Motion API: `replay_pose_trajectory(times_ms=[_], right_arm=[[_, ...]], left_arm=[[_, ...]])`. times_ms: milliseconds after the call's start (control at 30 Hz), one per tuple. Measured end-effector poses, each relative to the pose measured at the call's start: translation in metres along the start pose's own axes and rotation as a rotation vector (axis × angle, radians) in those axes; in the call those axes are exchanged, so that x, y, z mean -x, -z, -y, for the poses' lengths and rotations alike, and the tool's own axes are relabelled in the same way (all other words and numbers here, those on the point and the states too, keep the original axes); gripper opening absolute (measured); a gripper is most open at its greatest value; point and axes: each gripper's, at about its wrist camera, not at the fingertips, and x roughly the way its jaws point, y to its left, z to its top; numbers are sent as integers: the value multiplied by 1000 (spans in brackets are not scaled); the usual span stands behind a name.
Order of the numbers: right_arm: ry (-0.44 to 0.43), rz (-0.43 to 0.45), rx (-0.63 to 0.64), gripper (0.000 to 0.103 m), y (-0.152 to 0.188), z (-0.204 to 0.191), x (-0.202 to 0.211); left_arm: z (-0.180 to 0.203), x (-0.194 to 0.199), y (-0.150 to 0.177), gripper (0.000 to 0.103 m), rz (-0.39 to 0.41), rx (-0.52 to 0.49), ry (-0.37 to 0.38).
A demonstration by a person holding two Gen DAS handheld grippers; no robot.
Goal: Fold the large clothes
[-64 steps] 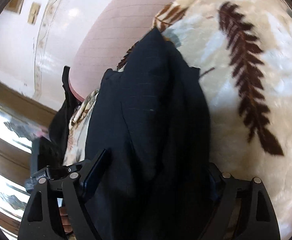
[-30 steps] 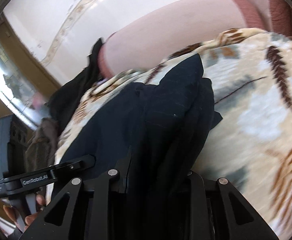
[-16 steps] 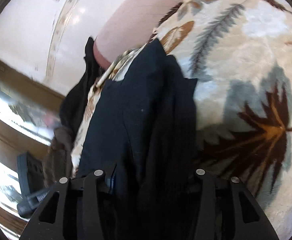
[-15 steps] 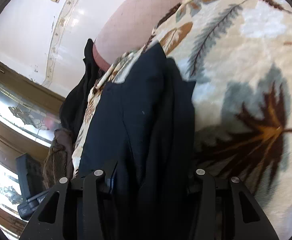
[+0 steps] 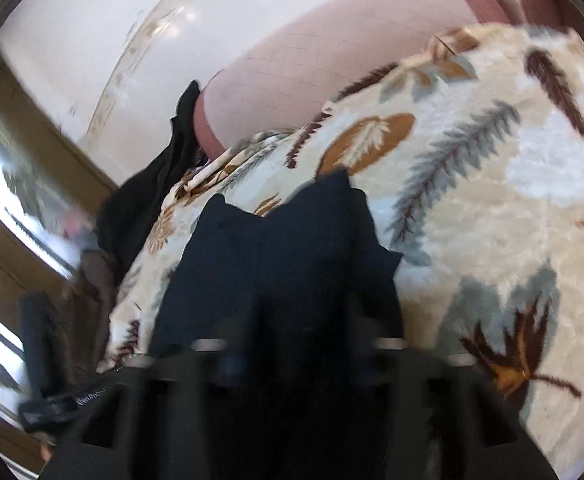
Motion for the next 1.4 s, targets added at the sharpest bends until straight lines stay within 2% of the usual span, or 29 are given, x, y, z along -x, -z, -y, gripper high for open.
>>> replay_pose_trajectory(times_ms=[100,267,433,467,533,633,733,800,867,933,967,1067,1167,1233,1333,1400], right_arm=[[30,50,35,2,-10,-4,8],[80,-89,-60,1,6,28,-26],[58,-80,-95,4,7,28,-16],[46,-78,-106,9,7,29,-12],[30,-69,-139,11,8,30,-1],[-42,-83,-199,22,10,31,18],[-130,-78,-192,38,22,22,42],[-171,-121,-137,52,33,10,47],[-156,-200,-45,52,46,-2,39],[-128,-206,54,16,55,-14,39],[-127,-197,75,1,55,-18,43],[-88,-133,115,0,51,-20,59],[-29,-239,39,0,61,3,33],[-28,-263,13,0,63,7,24],[-46,-224,-2,6,52,0,33],[-64,-144,-34,13,41,0,45]], left_arm=[[2,3,3,73,7,-10,-20],[2,3,5,77,-10,-15,-11],[6,6,7,77,-1,-45,-37],[6,6,8,77,0,-47,-40],[5,7,8,77,-2,-47,-40],[5,12,10,77,-6,-65,-41],[-2,24,14,77,0,-85,-33],[-8,30,18,77,-8,-84,-20],[-10,31,22,77,-23,-91,-14],[-9,30,26,77,-34,-109,-29],[-10,30,27,77,-34,-112,-36],[-11,32,28,78,-28,-101,-25],[-8,26,31,82,-43,-102,-31],[-8,25,30,82,-49,-99,-29],[-12,38,24,82,14,-57,-14],[-12,44,19,82,66,-38,-24]])
